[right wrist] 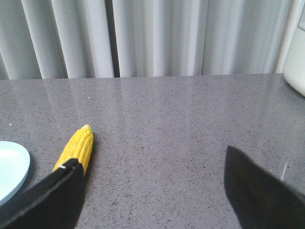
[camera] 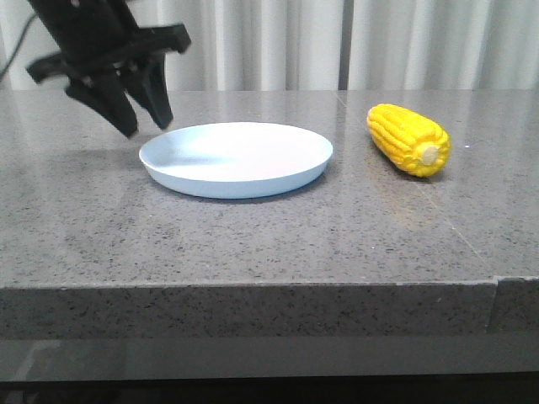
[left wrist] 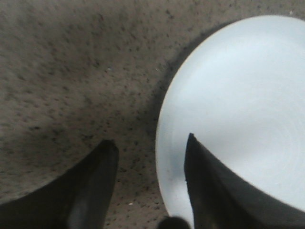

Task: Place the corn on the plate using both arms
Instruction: 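Lift the left gripper away from the plate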

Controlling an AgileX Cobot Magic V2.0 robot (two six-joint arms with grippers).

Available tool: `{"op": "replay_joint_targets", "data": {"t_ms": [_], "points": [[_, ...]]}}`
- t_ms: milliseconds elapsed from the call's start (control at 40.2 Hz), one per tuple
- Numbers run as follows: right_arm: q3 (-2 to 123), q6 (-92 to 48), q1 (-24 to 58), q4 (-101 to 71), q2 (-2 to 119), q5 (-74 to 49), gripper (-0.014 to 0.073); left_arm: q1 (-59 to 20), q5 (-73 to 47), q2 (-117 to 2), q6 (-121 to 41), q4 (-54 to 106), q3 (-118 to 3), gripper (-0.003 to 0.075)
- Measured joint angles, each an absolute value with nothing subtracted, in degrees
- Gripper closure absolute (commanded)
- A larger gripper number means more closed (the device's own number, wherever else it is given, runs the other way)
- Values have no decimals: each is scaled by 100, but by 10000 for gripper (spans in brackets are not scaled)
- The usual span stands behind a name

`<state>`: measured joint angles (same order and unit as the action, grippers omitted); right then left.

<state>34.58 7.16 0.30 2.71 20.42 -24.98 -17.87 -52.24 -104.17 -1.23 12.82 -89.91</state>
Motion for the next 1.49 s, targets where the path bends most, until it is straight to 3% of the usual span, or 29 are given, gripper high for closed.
{"op": "replay_joint_targets", "data": {"t_ms": [199, 323, 696, 920, 1293, 1492], "points": [[3458, 716, 30, 271, 2042, -2498, -29, -1787, -5521, -9481, 462, -140, -9029, 647], [3458, 716, 30, 271, 2042, -2498, -29, -1787, -5758, -9020, 895, -1014, -8928, 741], [3458, 716, 30, 271, 2042, -2498, -29, -1719, -5501, -7480, 1080, -1354, -7344, 740], [3458, 716, 30, 271, 2042, -2498, -29, -1019, -5007, -6495, 1080, -1323, -6035, 740], [3458, 716, 30, 271, 2042, -2498, -29, -896, -2410, -4086, 984, -1011, -3557, 741], [3458, 716, 30, 271, 2042, -2498, -29, -896, -1869, -2561, 889, -1144, -2605, 741]]}}
